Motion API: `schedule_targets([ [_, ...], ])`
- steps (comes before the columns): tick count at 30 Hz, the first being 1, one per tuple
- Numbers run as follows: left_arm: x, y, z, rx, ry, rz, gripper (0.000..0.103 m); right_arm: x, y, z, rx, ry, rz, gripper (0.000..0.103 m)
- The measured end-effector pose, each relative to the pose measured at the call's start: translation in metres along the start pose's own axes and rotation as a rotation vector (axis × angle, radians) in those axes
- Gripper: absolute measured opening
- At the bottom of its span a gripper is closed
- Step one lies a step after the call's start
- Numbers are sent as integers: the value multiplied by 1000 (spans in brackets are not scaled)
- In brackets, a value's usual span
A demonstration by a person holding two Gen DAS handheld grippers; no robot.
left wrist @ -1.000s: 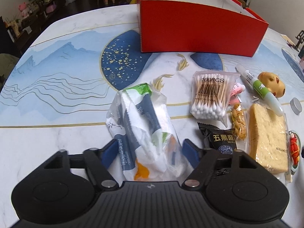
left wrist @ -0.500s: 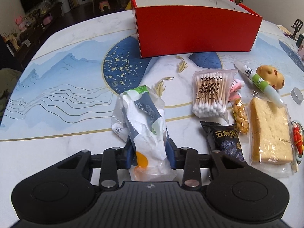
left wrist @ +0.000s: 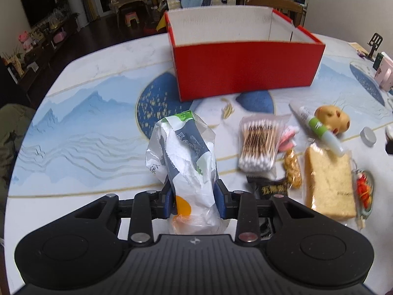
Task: Organize objects
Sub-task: 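Carry both items into the red box and open both tools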
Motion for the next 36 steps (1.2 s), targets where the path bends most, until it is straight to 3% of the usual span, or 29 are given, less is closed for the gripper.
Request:
schedule_targets([
  [8,-14,-47,-6,17,20,-65,33,7,-77,23,-76,-101,-74,47],
  [18,-5,-111,-19,46,19,-122,33,40,-145,25,-137,-137,-108,47],
  [31,39,-187,-27,65,-12,-127,33,107,-182,14,-145,-152,-24,47],
  [36,65,-208,-35,73,-9,-79,33,136,-187,18,-171,-153,29,47],
])
Point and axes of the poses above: each gripper's, at about its wrist camera, not at the fingertips, and x roughly the way its jaws point, z to its left, y to its underside, the point moved 6 cm from there along x, roughly the way its jaws point, and after that the axes turned 11 degrees about -y, right-handed, at the moved point
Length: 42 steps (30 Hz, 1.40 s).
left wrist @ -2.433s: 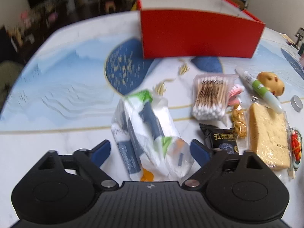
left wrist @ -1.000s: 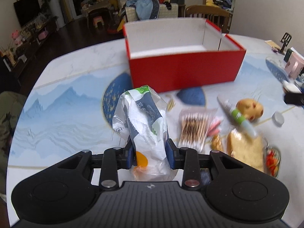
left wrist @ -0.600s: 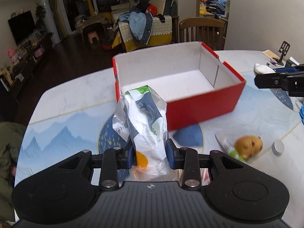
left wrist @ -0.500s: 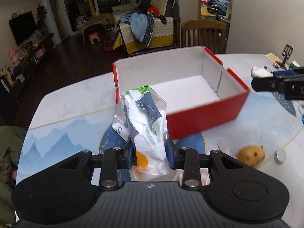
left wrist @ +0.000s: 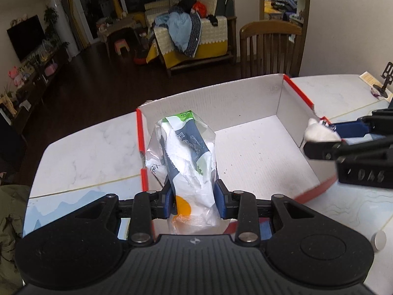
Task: Organize objects
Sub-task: 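Carry both items into the red box and open both tools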
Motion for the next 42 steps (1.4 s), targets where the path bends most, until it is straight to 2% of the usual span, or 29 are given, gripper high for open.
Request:
schedule_targets([
  [4,25,-10,-8,27,8,45,33,22,4,1,-26,-1,54,47],
  [10,63,-8,-11,2,56,167,33,51,13,-2,-21,-7,137,47],
  [15,84,-3,-15,10,58,220,33,65,18,-4,-19,9,191,47],
  [21,99,0,-23,28,80,268,34,80,23,-3,-21,-24,248,48],
  [33,109,9,-40,101,98,294,39,87,18,-12,-34,13,261,54],
  [39,112,9,-33,61,79,313,55,82,15,-12,-31,19,244,54],
  [42,107,6,-29,23,102,305,55,74,11,-10,-49,29,218,55],
])
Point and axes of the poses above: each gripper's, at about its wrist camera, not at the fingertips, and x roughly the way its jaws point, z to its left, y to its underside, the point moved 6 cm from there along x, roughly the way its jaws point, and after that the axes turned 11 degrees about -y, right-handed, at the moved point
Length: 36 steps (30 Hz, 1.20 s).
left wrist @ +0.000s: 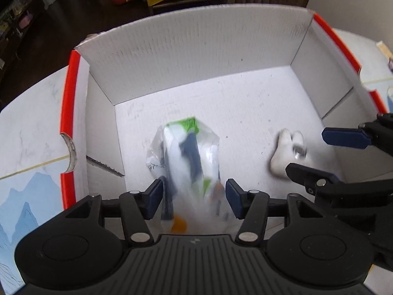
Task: Organize objects
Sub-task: 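Carry both items into the red box and open both tools, then withdraw both tools from the box back toward the remaining items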
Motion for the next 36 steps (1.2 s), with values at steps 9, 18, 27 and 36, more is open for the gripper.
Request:
schedule_targets([
  [9,-38,-1,3,-12,17,-95,56,-34,-2,-3,-14,21,-79,72],
  [18,-88,11,6,-25,36,-202,56,-74,5,3,8,-22,-144,72],
  [27,-134,41,11,-31,42,-295,56,-113,23,32,5,-85,-208,78],
  [36,-175,81,14,-8,71,-377,56,-150,53,63,12,-86,-263,84],
])
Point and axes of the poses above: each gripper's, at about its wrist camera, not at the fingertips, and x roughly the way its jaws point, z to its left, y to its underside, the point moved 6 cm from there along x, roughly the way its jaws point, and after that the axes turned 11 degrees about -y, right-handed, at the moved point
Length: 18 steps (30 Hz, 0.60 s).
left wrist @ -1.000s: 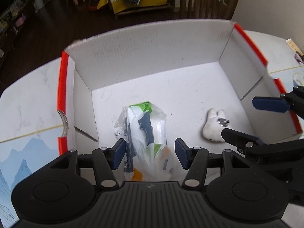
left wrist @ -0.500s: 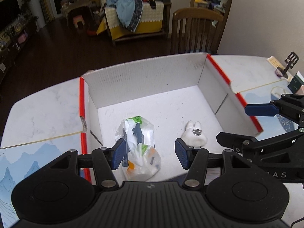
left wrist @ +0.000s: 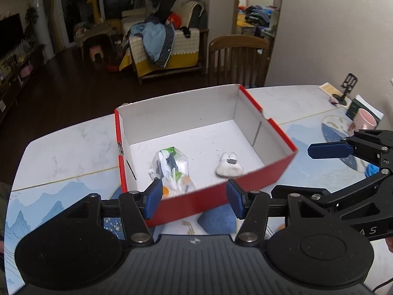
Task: Organize objects
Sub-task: 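Withdraw both tools from the box back toward the remaining items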
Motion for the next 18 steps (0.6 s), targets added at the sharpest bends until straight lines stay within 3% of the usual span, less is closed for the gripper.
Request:
schedule_targets([
  [3,-15,10,-2,14,8,-19,67,-12,8,9,6,4,-17,86],
  [13,-51,39,-7,42,34,-60,67,-45,32,26,61,3,-79,94],
  [18,-66,52,-9,45,54,-89,81,-56,46,32,73,1,-96,100],
])
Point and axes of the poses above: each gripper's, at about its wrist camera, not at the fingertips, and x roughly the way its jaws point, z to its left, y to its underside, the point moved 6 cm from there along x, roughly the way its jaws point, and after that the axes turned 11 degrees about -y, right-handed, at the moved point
